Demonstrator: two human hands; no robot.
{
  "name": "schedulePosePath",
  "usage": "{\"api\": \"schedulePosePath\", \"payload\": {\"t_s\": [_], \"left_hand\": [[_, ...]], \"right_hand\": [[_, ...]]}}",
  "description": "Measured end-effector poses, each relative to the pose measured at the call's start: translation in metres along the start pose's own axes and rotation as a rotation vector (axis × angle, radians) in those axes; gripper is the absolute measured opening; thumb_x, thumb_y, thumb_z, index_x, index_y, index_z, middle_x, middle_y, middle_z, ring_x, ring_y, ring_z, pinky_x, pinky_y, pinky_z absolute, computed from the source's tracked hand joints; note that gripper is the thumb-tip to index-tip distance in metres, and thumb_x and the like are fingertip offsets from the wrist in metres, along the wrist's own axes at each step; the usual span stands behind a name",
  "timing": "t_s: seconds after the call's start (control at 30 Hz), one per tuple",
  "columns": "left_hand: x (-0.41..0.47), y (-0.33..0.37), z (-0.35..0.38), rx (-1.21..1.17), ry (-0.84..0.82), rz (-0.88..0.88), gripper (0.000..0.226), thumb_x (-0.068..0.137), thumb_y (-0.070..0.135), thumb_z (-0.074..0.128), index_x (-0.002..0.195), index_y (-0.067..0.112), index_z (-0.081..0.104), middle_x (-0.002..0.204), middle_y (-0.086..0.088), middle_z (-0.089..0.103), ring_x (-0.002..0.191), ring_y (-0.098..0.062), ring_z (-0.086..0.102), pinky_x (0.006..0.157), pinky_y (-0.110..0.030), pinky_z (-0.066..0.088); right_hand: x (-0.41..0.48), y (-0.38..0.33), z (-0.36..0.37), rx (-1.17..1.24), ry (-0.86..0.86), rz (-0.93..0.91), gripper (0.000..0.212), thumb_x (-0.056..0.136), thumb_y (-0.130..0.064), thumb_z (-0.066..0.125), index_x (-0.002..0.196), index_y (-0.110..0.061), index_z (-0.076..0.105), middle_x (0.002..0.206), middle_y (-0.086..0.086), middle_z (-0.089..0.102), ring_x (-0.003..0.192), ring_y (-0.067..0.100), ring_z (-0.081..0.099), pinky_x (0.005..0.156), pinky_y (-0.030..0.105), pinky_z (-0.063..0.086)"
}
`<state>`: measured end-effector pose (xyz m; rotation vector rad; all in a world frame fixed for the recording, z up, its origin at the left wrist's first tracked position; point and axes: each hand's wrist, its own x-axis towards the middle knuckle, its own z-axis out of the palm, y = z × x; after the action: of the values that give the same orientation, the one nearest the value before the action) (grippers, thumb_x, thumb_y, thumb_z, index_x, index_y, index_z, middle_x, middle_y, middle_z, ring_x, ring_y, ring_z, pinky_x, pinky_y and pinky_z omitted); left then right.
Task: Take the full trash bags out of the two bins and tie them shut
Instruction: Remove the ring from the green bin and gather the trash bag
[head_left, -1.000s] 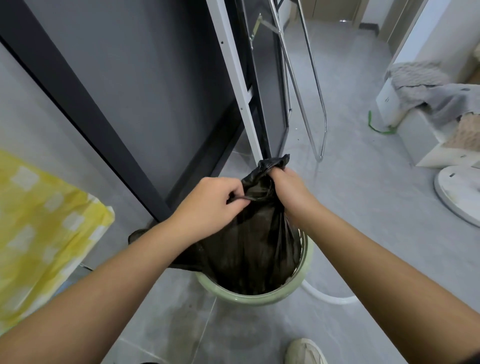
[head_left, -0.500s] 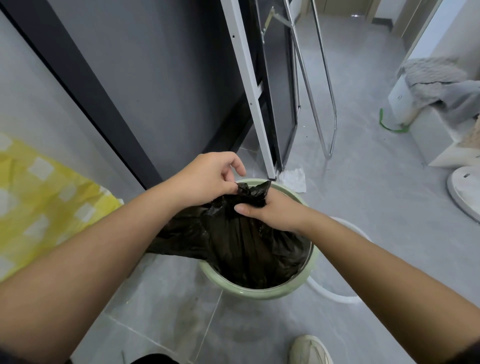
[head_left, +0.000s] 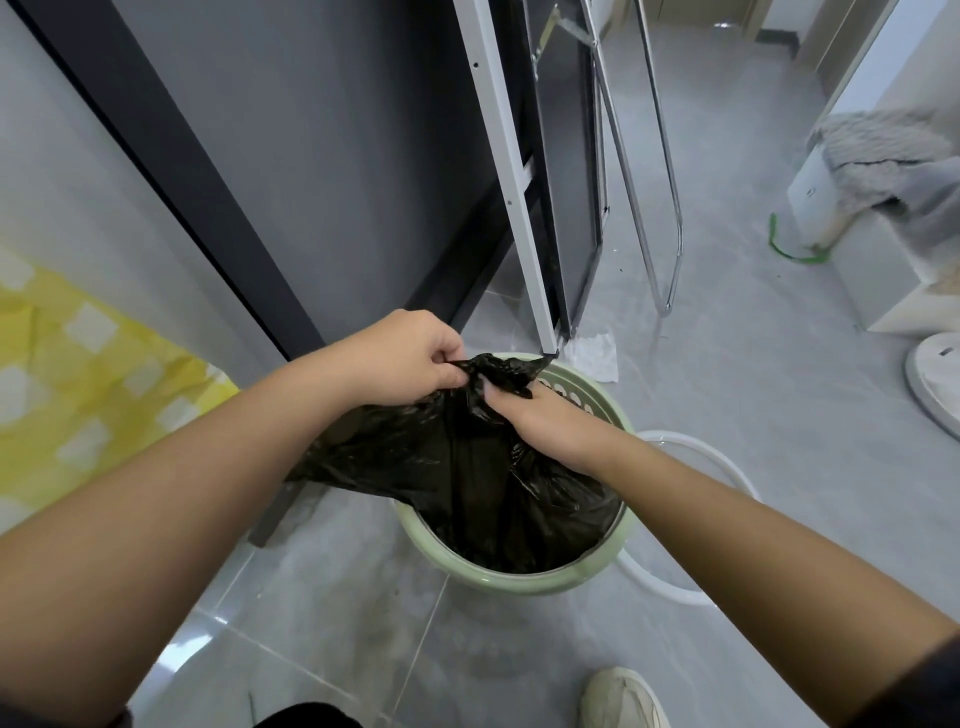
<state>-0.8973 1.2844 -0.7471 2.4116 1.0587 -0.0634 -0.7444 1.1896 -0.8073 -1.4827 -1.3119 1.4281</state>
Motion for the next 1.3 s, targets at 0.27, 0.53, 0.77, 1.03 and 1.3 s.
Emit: {"api": "schedulePosePath", "payload": {"t_s": [0.27,0.53,0.77,1.03,1.3], "left_hand": [[0.014,-0.003,-0.001,-0.131,-0.041,-0.006,0.021,0.087,0.043,0.056,0.085,0.024,0.064,0.080,0.007,0.066,0.078,-0.011,0.059,0.072,-0.027,0.045],[-0.003,-0.017,0.006,0.231,-0.178,-0.008,0.013,0.085,0.035,0.065,0.075,0.030,0.059,0.074,0.007,0.061,0.075,-0.013,0.059,0.066,-0.029,0.045],[0.008,-0.018,0.016,0.116,-0.060,-0.009,0.024,0.092,0.025,0.053,0.069,0.019,0.052,0.067,0.000,0.055,0.073,-0.023,0.055,0.067,-0.035,0.043],[0.010,-0.029,0.012,-0.081,-0.058,-0.043,0.025,0.089,0.039,0.058,0.073,0.018,0.060,0.064,0.002,0.055,0.063,-0.015,0.051,0.057,-0.028,0.038],[-0.007,-0.043,0.000,0.318,-0.225,-0.102,0.025,0.081,0.032,0.069,0.064,0.026,0.051,0.066,0.007,0.057,0.065,-0.010,0.052,0.059,-0.028,0.041]], "right_hand": [[0.011,0.007,0.003,-0.111,0.081,-0.061,0.020,0.093,-0.033,0.057,0.113,-0.029,0.059,0.105,-0.012,0.064,0.091,-0.010,0.055,0.079,0.006,0.045],[0.014,0.018,-0.004,-0.042,0.188,-0.015,0.025,0.095,-0.039,0.051,0.114,-0.026,0.062,0.102,-0.017,0.063,0.091,-0.010,0.053,0.075,0.004,0.041],[0.022,0.014,0.014,-0.004,0.230,-0.090,0.025,0.100,-0.031,0.043,0.114,-0.020,0.060,0.089,-0.017,0.059,0.081,-0.010,0.052,0.071,-0.001,0.038],[0.029,0.034,0.015,-0.298,0.113,-0.212,0.038,0.085,-0.025,0.070,0.120,-0.014,0.063,0.117,0.002,0.067,0.111,0.008,0.060,0.098,0.021,0.045],[0.033,0.036,0.018,-0.226,0.167,-0.139,0.006,0.093,-0.024,0.059,0.088,-0.021,0.062,0.090,-0.007,0.065,0.087,-0.007,0.059,0.084,0.009,0.043]]}}
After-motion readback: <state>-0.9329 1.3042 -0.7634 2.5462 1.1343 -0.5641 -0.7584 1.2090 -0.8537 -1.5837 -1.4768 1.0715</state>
